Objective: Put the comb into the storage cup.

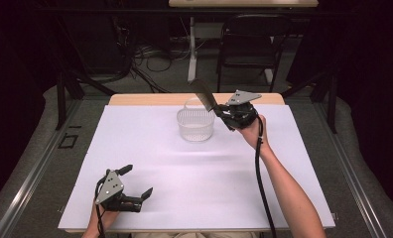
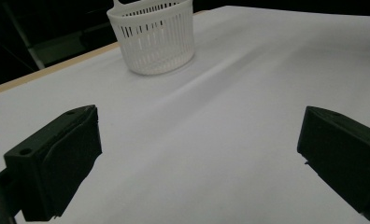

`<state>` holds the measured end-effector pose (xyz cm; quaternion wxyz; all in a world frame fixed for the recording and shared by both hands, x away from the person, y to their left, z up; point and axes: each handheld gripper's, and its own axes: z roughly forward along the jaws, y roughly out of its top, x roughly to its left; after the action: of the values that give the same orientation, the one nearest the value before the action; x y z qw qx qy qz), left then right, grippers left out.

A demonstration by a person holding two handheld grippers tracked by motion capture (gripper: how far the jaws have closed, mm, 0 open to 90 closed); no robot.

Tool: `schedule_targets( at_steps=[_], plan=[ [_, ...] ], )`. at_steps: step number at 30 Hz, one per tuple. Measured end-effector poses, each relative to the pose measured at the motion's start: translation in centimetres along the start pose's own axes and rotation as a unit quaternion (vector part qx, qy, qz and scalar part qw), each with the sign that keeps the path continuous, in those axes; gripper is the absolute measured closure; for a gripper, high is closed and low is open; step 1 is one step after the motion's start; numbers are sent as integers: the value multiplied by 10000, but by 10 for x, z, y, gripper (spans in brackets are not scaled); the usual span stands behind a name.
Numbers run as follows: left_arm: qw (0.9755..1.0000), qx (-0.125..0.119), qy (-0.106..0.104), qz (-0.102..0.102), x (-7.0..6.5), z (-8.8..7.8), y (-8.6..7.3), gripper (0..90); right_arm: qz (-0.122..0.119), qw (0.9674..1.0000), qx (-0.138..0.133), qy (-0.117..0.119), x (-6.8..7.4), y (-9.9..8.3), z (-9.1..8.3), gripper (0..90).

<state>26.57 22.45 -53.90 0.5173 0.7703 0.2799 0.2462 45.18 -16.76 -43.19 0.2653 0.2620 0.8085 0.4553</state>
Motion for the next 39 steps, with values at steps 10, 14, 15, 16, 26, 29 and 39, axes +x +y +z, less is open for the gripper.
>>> schedule_targets(
  at_steps=[10,14,15,16,26,29,39],
  plan=[
    [10000,-13,-1,0,-1,0,0,0,-24,10000,-20,4,0,3,1,725],
    [10000,-12,5,-2,-1,0,0,0,-30,10000,-23,1,-1,4,1,724],
    [10000,-18,5,-3,-1,0,0,0,-32,10000,-35,2,-1,5,1,725],
    [10000,-15,-1,-11,-1,0,0,0,-24,10000,-39,1,-1,5,2,725],
    [10000,0,0,-8,0,0,0,0,-51,10000,-80,10,-2,7,4,724],
    [10000,-19,-2,-6,0,0,0,0,-29,9999,-104,2,-2,8,4,725],
    [10000,-26,5,6,0,-1,0,0,-85,9998,-158,-10,-2,11,6,725]
  ],
)
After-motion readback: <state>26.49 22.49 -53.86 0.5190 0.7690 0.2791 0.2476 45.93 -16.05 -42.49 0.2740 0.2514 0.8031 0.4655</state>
